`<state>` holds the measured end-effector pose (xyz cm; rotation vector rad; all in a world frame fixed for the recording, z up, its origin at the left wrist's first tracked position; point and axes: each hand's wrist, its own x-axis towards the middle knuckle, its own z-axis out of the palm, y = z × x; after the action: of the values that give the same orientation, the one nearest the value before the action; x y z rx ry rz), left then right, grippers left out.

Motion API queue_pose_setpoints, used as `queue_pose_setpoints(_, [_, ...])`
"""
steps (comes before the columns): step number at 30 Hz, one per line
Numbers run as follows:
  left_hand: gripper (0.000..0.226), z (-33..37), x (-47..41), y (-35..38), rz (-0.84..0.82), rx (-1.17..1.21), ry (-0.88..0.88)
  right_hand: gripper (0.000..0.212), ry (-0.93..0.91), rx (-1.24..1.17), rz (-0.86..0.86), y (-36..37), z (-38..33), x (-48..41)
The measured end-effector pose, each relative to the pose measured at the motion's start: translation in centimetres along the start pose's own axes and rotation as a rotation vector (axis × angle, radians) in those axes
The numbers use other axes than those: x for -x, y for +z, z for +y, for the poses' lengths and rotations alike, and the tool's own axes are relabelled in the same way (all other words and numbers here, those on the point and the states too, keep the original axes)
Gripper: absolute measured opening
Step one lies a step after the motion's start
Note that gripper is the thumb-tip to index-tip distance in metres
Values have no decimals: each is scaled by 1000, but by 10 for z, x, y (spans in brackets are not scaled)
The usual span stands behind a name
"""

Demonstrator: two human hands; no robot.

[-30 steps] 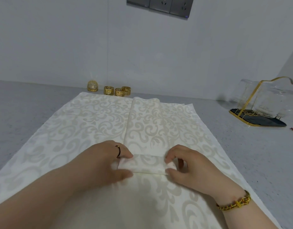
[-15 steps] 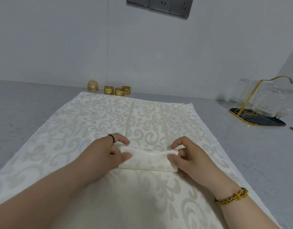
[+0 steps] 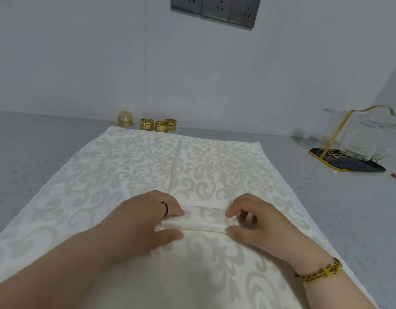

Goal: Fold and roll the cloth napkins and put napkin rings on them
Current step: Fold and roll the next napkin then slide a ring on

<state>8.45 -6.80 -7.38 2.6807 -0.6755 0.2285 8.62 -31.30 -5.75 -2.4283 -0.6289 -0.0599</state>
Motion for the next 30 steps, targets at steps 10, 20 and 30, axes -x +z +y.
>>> queue_pose_setpoints(10, [14,8,-1,-7,70,219,-58,19,99,-123,45,-3,-1,-2])
queue_pose_setpoints(20, [29,17,-8,-3,227,270,-288,21,207,-191,92,8,-4,-9])
queue_pose_setpoints(30, [73,-2,0,-7,-61,9,-91,21,-43,21,18,5,-2,-2])
